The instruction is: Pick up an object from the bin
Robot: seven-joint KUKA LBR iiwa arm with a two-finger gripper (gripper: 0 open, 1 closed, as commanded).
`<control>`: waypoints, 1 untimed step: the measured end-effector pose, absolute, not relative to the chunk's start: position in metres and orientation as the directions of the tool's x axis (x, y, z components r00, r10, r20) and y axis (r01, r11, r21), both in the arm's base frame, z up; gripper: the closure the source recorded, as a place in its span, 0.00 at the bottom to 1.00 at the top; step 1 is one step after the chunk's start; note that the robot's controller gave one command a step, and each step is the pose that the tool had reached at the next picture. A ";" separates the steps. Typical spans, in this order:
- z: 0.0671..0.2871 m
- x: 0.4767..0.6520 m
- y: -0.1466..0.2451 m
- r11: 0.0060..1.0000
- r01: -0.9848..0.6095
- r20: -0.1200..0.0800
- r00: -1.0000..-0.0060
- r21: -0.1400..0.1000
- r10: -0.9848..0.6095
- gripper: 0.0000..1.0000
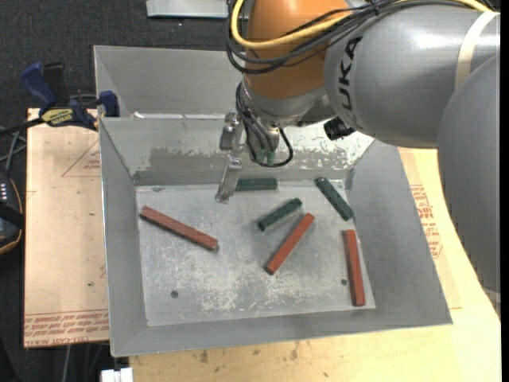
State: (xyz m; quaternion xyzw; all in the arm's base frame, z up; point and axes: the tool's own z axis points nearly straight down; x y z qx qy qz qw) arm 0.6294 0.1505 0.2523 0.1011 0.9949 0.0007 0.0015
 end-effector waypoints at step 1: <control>0.198 0.625 0.152 0.986 0.167 -0.007 -0.986 0.003 0.167 0.00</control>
Offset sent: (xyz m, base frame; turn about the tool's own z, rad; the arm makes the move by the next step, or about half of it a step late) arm -0.0185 -0.0033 -0.1500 0.1841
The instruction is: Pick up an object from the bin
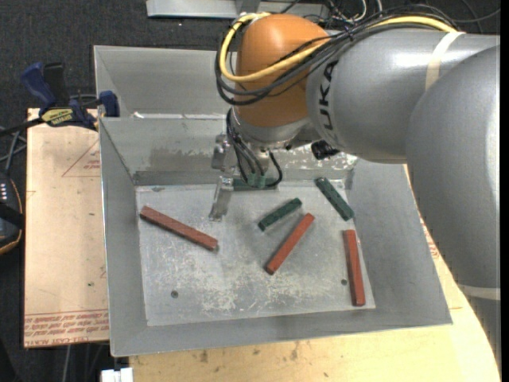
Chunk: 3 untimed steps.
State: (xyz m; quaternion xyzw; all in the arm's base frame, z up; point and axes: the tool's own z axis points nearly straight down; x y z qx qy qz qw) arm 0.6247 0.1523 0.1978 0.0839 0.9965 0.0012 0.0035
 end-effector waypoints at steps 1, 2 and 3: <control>0.137 0.617 0.149 0.957 0.289 -0.002 -0.957 0.002 0.289 0.00; 0.071 0.584 0.170 0.984 0.179 -0.001 -0.984 0.000 0.179 1.00; 0.071 0.584 0.170 0.984 0.179 -0.002 -0.984 0.002 0.179 1.00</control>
Offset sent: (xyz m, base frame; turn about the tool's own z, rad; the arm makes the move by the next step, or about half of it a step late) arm -0.0414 0.0178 -0.1278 0.0105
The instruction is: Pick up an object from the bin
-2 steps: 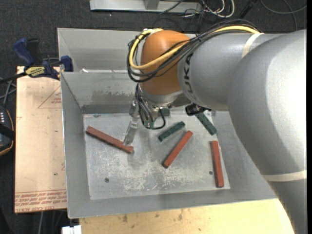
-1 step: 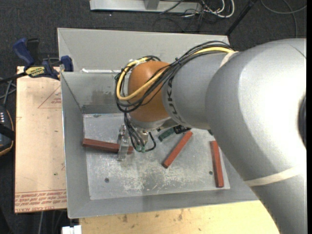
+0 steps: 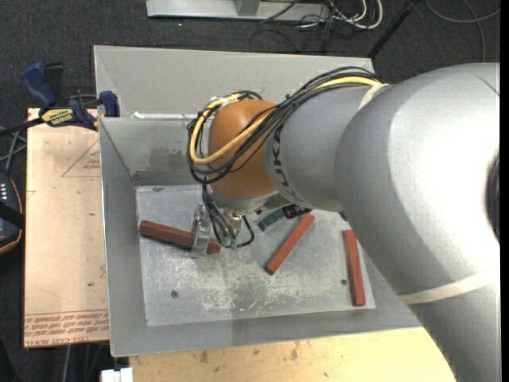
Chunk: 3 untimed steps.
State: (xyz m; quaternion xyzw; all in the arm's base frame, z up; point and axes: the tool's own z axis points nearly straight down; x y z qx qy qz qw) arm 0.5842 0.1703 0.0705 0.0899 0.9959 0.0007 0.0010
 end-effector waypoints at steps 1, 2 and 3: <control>0.207 0.587 0.158 0.979 0.205 -0.003 -0.979 0.002 0.205 1.00; 0.207 0.587 0.158 0.979 0.206 -0.002 -0.979 0.002 0.206 0.00; 0.207 0.587 0.158 0.979 0.206 -0.002 -0.979 0.002 0.206 0.00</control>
Offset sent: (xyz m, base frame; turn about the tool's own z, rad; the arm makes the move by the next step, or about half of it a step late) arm 0.0000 0.0000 0.0000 0.0000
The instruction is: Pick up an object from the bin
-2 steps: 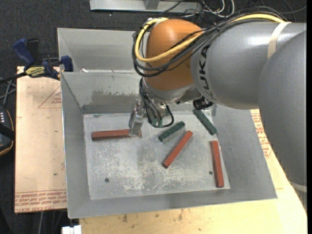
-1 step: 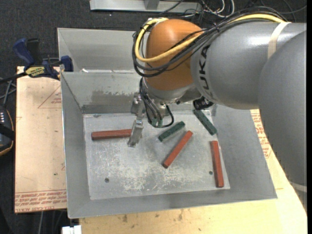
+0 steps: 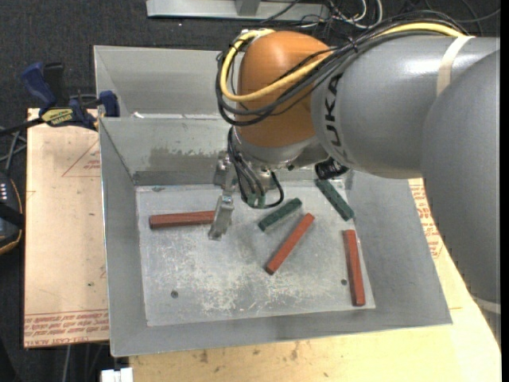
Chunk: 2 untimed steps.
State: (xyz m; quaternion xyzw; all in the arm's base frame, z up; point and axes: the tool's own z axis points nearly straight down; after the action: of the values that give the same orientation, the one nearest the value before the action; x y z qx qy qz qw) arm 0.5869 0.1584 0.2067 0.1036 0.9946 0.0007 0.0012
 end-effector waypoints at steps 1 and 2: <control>0.156 0.605 0.169 0.968 0.250 -0.008 -0.968 0.005 0.250 0.00; 0.072 0.614 0.198 0.999 0.034 -0.002 -0.999 0.003 0.034 1.00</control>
Offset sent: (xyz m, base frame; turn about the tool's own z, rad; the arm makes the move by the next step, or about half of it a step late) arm 0.0259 0.0389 -0.1367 -0.1735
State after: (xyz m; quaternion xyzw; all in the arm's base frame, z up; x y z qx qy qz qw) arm 0.6137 0.1985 0.0716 0.0172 0.9999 0.0013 0.0010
